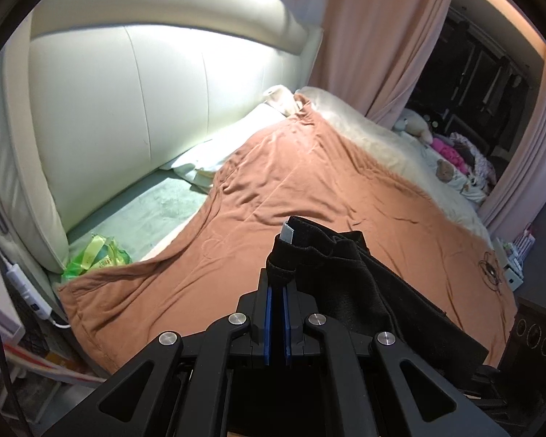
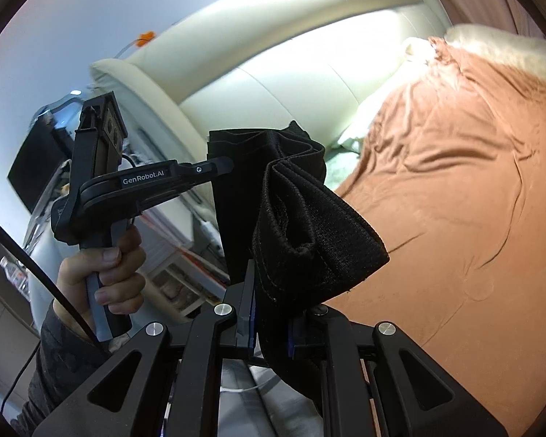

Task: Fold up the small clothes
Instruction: 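Lift the folded shirt with both grippers and carry it across the bed, then lower the folded shirt onto the bed and open both grippers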

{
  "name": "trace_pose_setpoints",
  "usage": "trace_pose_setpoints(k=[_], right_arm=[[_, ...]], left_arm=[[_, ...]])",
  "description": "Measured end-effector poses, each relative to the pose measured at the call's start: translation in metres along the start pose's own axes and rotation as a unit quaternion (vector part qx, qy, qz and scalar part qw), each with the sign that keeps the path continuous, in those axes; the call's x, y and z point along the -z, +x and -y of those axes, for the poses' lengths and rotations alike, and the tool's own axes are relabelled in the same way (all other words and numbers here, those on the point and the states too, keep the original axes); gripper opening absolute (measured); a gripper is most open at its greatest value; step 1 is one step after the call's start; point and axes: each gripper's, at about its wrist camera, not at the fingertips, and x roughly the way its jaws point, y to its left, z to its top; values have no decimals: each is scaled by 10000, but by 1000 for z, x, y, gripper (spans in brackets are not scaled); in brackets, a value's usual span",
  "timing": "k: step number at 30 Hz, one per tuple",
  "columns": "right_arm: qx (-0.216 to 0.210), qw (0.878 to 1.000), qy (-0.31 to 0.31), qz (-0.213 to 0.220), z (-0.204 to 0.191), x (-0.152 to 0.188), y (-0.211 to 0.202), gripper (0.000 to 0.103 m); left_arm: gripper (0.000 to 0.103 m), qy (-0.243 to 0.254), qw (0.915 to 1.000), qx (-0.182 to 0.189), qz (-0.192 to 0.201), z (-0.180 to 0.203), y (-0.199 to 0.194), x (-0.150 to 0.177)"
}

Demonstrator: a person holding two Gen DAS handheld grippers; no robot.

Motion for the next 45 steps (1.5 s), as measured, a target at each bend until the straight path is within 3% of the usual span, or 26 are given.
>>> trace_pose_setpoints(k=[17,20,22,23,24,26,27,30,38,43,45], right_arm=[[481,9979,296,-329,218,-48,12,8],[785,9953,481,-308,259,-50,9,9],[1159,9908,555,-428,280,-49,13,11],[1351,9871,622,-591,295,-47,17,22],[1473,9846,653,-674,301,-46,22,47],[1710,9814,660,-578,320,-48,14,76],[1753,9812,634,-493,327,-48,7,77],[1703,9810,730,-578,337,-44,-2,77],[1538,9803,744,-987,309,-45,20,76],[1540,9809,628,-1011,302,-35,-13,77],[1552,9814,541,-994,294,-32,-31,77]], left_arm=[[5,57,9959,-502,-744,-12,172,-25],[5,161,9952,-536,-802,-7,195,-27],[13,249,9921,-722,-996,-5,214,-24],[22,287,9907,-803,-1059,-4,220,-22],[36,314,9899,-852,-1091,-5,225,-19],[56,383,9890,-894,-1118,-5,231,-13],[57,415,9889,-901,-1104,-4,231,-10],[57,478,9876,-937,-1166,-3,234,-4],[57,305,9867,-994,-1246,6,216,19],[57,264,9873,-990,-1214,25,186,38],[63,271,9878,-1024,-1146,37,170,46]])
